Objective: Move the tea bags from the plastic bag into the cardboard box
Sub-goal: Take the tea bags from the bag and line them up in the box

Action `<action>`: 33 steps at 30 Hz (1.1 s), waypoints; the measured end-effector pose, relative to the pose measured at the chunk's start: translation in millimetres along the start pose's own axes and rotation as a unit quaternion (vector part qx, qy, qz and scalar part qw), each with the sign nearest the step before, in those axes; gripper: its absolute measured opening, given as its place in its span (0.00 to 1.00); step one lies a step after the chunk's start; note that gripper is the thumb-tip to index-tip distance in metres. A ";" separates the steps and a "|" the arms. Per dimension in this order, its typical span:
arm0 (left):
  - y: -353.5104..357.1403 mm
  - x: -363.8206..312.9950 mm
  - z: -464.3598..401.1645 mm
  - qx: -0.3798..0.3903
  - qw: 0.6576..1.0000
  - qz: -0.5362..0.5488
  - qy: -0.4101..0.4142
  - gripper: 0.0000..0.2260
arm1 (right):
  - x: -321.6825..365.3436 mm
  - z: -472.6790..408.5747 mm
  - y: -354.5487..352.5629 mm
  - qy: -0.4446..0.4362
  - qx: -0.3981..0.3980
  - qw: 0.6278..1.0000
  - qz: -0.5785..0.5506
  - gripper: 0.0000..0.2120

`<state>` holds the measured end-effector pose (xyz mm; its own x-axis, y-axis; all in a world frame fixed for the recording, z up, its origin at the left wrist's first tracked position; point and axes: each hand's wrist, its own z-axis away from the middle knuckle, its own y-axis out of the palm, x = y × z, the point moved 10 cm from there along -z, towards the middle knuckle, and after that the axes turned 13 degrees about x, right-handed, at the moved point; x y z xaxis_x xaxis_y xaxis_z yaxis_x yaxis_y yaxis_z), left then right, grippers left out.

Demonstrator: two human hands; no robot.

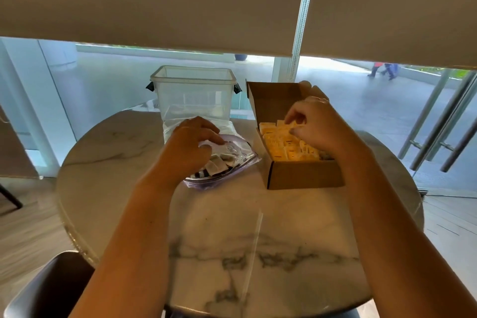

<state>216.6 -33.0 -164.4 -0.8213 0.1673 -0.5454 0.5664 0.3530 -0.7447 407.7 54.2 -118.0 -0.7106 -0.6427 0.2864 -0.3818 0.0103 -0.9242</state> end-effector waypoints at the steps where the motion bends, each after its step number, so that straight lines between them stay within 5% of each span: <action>1: -3.7 1.2 -0.4 -0.016 1.000 0.023 -0.002 0.19 | 23.6 0.4 4.8 -0.040 0.024 0.999 -0.020 0.07; 6: -13.4 -2.9 2.5 -0.056 0.997 0.034 0.036 0.21 | 112.3 2.5 81.6 -0.142 0.232 0.962 -0.037 0.14; 12: -13.4 -3.1 2.5 -0.066 0.997 0.035 0.033 0.21 | 100.1 -20.1 163.4 -0.050 0.280 0.956 0.069 0.19; 16: -15.9 -2.6 0.5 -0.073 0.997 0.011 0.035 0.20 | 89.5 -23.0 154.8 -0.064 0.208 0.976 0.019 0.22; 25: -10.2 1.1 0.0 -0.045 0.997 0.057 0.022 0.17 | 89.0 -21.5 123.0 -0.075 0.104 0.985 -0.118 0.10; 28: -15.1 -3.7 6.1 -0.055 0.982 0.177 0.049 0.15 | 82.1 -10.8 97.6 -0.059 0.066 0.976 -0.201 0.09; 33: -13.5 -17.5 8.4 -0.057 0.970 0.230 0.048 0.10 | 62.8 0.7 80.6 -0.017 0.060 0.930 -0.361 0.05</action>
<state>223.8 -48.4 -148.0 -0.4887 0.4142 -0.7679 0.8681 0.3190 -0.3804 332.7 14.1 -174.7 -0.2734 -0.4729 0.8376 -0.6826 -0.5182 -0.5153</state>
